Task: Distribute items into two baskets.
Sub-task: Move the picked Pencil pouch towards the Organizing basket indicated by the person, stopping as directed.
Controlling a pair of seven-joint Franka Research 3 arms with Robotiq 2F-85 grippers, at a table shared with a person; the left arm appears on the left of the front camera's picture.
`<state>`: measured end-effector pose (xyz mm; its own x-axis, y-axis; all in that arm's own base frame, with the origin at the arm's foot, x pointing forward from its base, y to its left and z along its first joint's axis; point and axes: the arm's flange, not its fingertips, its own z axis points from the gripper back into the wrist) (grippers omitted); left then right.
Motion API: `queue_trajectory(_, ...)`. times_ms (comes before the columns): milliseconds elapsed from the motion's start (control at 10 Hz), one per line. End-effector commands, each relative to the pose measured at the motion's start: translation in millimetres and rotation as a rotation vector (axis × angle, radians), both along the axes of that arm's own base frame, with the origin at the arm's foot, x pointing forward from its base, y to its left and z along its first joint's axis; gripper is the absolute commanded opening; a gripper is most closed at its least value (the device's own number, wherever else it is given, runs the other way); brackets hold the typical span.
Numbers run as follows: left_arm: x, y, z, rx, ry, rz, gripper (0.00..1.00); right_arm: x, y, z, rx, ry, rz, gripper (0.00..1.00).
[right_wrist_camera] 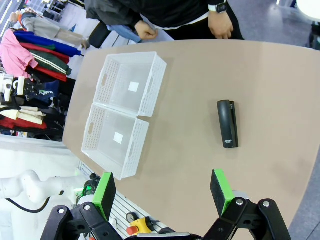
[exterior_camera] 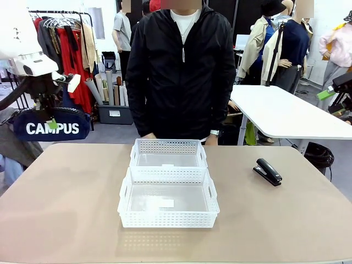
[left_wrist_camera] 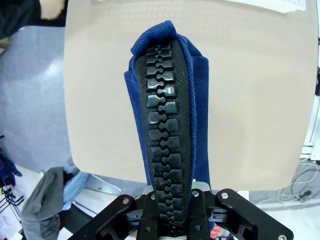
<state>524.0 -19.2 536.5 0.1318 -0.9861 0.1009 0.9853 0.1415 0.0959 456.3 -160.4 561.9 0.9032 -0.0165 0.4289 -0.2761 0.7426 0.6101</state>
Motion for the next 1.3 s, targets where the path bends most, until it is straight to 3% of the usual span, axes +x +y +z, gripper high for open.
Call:
queue_trajectory(0, 0.4, 2.7, 2.7, 0.002, -0.005, 0.006, 0.0, 0.8, 0.8, 2.0, -0.004, -0.011, -0.006, 1.0)
queue_trajectory(1200, 0.4, 2.7, 2.7, 0.002, -0.005, 0.006, 0.0, 0.8, 0.8, 2.0, -0.004, -0.011, -0.006, 1.0)
